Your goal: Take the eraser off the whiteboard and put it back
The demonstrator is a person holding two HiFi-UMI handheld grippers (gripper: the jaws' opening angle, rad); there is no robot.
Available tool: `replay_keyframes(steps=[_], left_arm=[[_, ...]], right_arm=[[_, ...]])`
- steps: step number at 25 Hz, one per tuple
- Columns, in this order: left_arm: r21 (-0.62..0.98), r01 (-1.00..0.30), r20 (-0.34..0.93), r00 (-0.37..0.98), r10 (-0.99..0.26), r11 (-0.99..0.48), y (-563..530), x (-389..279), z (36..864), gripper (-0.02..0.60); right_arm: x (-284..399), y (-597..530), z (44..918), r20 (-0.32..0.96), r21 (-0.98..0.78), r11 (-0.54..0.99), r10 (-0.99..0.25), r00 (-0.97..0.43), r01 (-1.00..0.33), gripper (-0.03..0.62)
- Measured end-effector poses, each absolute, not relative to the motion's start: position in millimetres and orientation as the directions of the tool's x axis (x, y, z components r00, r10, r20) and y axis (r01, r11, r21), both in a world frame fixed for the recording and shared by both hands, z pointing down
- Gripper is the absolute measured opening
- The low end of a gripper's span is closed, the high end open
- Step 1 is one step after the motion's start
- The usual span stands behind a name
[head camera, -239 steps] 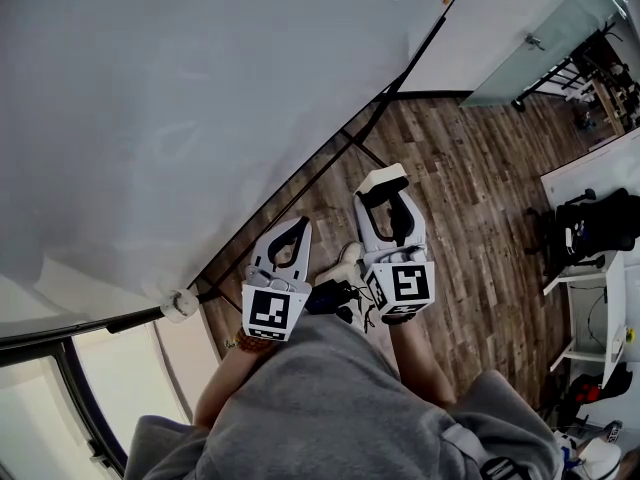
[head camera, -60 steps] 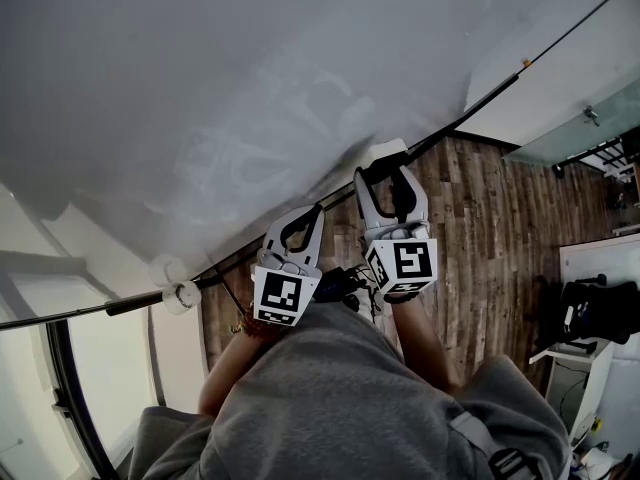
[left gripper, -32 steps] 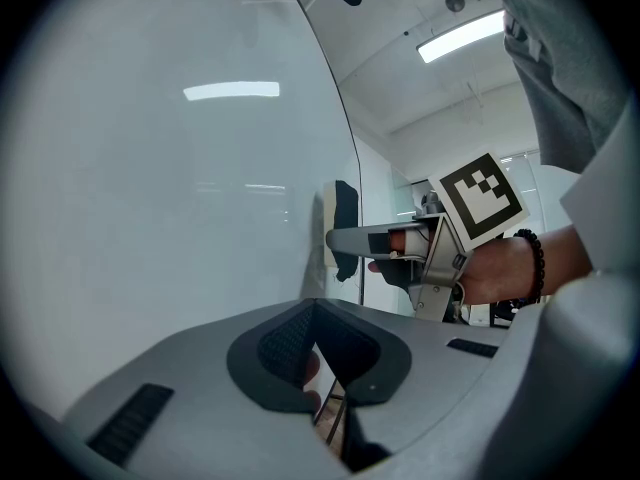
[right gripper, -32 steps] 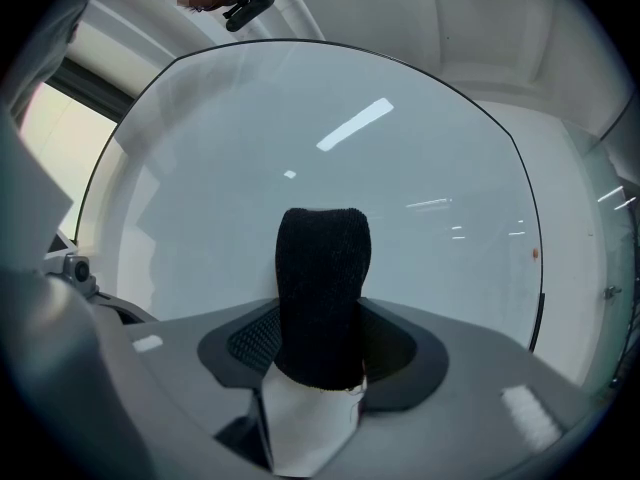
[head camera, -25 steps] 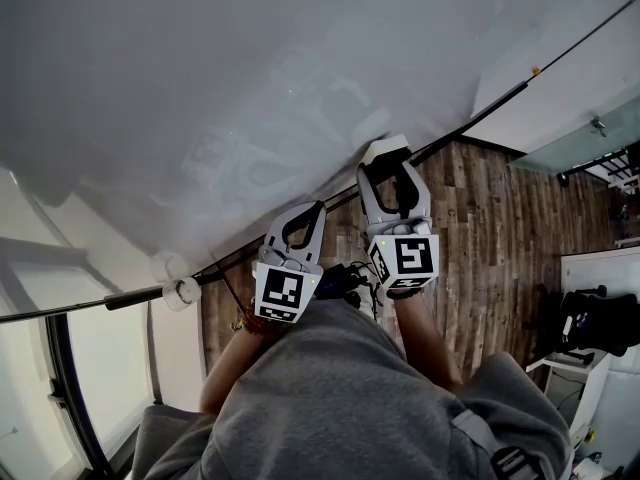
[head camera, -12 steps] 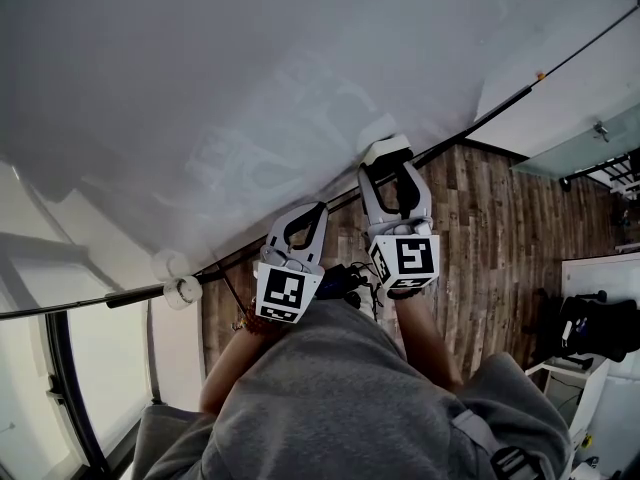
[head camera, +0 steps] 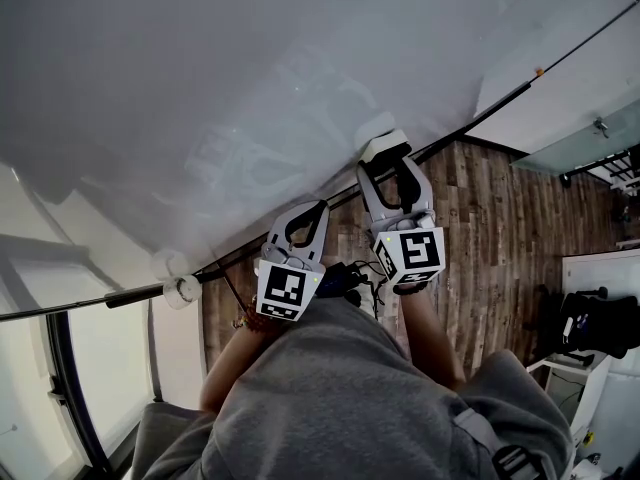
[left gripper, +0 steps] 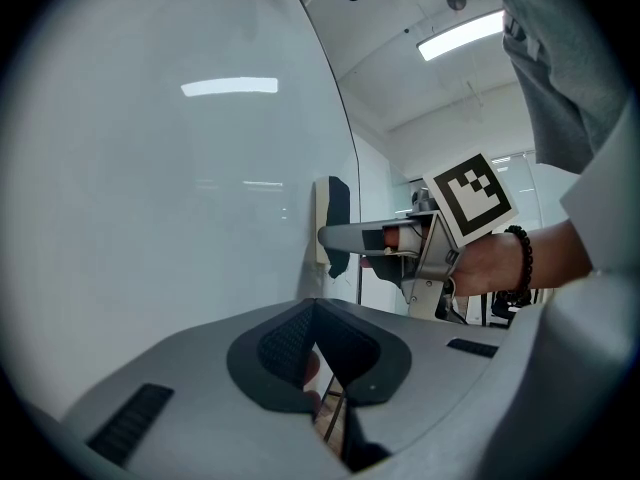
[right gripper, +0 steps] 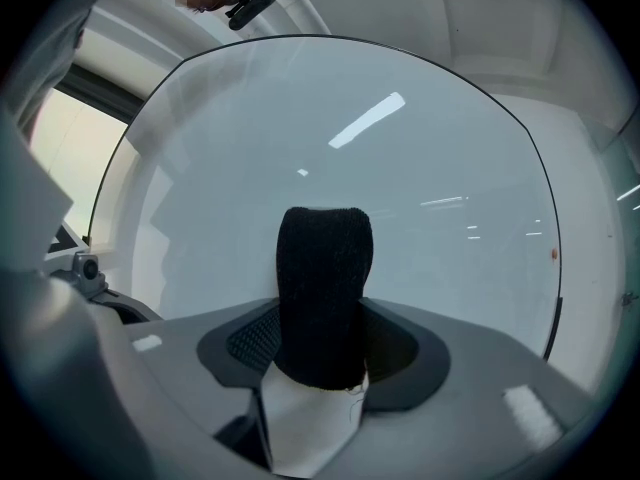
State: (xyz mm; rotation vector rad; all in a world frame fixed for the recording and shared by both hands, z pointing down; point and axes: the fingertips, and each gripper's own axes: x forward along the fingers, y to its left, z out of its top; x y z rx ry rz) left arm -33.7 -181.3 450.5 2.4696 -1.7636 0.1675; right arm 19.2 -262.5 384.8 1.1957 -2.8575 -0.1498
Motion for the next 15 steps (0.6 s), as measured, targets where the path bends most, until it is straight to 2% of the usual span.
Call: replay_keyframes(steps=[5, 11, 15], left_arm=[[0.016, -0.947, 0.15, 0.32, -0.935, -0.322, -180.2, -32.6, 452.3, 0.006], [0.014, -0.95, 0.146, 0.311, -0.939, -0.312, -174.2, -33.0, 448.6, 0.006], [0.016, -0.951, 0.143, 0.309, -0.94, -0.31, -170.0, -34.0, 447.6, 0.006]], right_arm=[[20.6, -263.6, 385.5, 0.018, 0.115, 0.724, -0.686, -0.727, -0.68, 0.245], [22.8, -260.9, 384.5, 0.014, 0.137, 0.699, -0.71, -0.704, -0.702, 0.249], [27.6, -258.9, 384.3, 0.017, 0.156, 0.677, -0.73, -0.683, -0.72, 0.278]])
